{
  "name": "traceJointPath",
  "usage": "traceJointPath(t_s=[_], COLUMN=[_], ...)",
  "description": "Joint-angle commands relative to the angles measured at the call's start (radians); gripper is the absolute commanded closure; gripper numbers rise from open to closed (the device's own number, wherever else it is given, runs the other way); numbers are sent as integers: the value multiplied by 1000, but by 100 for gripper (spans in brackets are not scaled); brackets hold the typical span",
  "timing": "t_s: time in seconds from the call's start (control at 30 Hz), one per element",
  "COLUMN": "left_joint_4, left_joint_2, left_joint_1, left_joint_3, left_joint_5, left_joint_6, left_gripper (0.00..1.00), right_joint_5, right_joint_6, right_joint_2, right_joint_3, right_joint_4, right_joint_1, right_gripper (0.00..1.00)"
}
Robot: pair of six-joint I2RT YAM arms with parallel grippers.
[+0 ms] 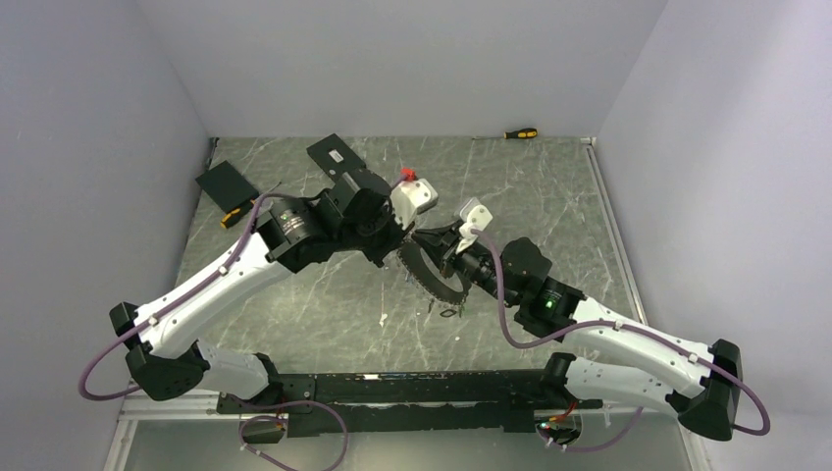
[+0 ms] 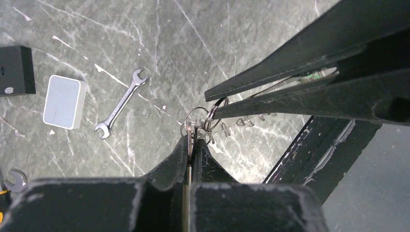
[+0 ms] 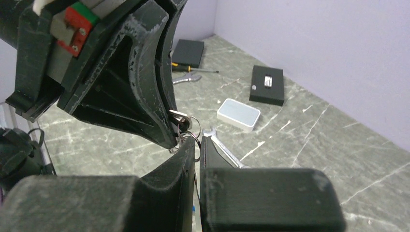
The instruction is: Put the keys on the keyring
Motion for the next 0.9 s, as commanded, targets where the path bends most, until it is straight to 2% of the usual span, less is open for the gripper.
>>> traceJointPath(t_s=[0.0, 0.13, 0.23, 0.47, 0.7, 0.8, 0.87], left_joint_4=[-191, -230, -169, -91, 238, 237, 189], left_joint_2=[26, 54, 1, -60, -232, -236, -213], left_joint_1=[-32, -31, -32, -34, -32, -32, -33], left_joint_3=[94, 139, 108, 58, -234, -214, -172], left_joint_5=[137, 75, -3, 156, 142, 183, 172], left_joint_6=[-167, -147, -120, 76, 203, 234, 236], left_gripper=[100, 100, 100, 98, 98, 95, 90], right_joint_5=[158, 145, 126, 45, -67, -73, -75], right_joint_6=[-82, -66, -42, 69, 203, 196, 197], right_joint_2=[7, 19, 28, 56, 85, 99, 90], right_joint_3=[106, 105, 111, 113, 146, 167, 156], right_joint_4=[240, 220, 189, 138, 95, 44, 47], right_joint_1=[-39, -39, -40, -71, -137, -149, -154], right_gripper=[100, 100, 100, 100, 100, 100, 100])
